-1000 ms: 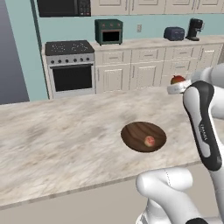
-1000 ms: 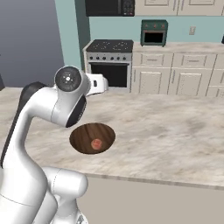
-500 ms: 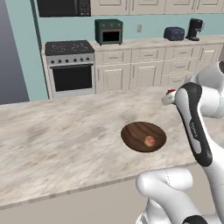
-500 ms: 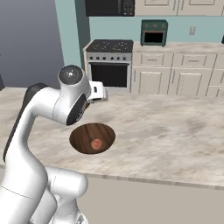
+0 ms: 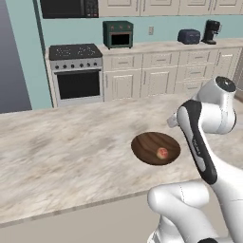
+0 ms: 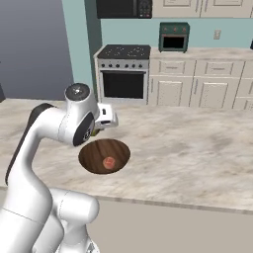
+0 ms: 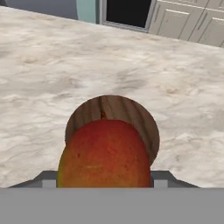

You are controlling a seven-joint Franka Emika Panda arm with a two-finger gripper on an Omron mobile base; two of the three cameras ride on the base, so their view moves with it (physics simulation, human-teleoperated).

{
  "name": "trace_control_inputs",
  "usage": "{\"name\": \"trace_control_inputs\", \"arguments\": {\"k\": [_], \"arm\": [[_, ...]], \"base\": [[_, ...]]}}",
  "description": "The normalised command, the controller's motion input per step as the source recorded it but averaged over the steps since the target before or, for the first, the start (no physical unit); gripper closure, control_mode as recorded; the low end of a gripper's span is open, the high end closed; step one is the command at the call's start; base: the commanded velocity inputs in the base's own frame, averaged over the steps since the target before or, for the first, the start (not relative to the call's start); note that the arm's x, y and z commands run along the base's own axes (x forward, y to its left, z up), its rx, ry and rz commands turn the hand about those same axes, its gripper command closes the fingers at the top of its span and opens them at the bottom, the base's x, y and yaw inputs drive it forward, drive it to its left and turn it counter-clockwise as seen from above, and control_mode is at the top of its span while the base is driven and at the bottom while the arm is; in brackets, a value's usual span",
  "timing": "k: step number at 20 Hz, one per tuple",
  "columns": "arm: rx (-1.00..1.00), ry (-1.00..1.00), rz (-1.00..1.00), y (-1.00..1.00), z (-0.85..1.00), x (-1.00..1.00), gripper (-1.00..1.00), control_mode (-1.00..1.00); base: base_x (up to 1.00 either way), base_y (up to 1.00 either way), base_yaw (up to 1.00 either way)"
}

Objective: Retrieve the mango and peach from the fridge and place them into the bowl on the dining table.

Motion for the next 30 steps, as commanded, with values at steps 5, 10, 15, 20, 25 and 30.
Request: {"name": "trace_control_inputs", "arguments": {"k": [5, 10, 15, 20, 25, 30], "arm": [[-0.01, 0.17, 0.0, 0.08, -0.43, 0.12, 1.0, -1.0], [-0.01, 0.16, 0.0, 0.09, -0.44, 0.12, 1.0, -1.0], [0.0, 0.12, 0.0, 0.07, -0.39, 0.14, 1.0, -1.0], [0.0, 0.08, 0.0, 0.07, -0.37, 0.12, 1.0, -1.0], [-0.01, 0.05, 0.0, 0.1, -0.42, 0.09, 1.0, -1.0], [0.0, 0.03, 0.0, 0.08, -0.31, 0.11, 1.0, -1.0]], "base": [[0.0, 0.0, 0.0], [0.0, 0.0, 0.0], [0.0, 0.0, 0.0], [0.0, 0.0, 0.0], [0.0, 0.0, 0.0], [0.0, 0.0, 0.0]]}}
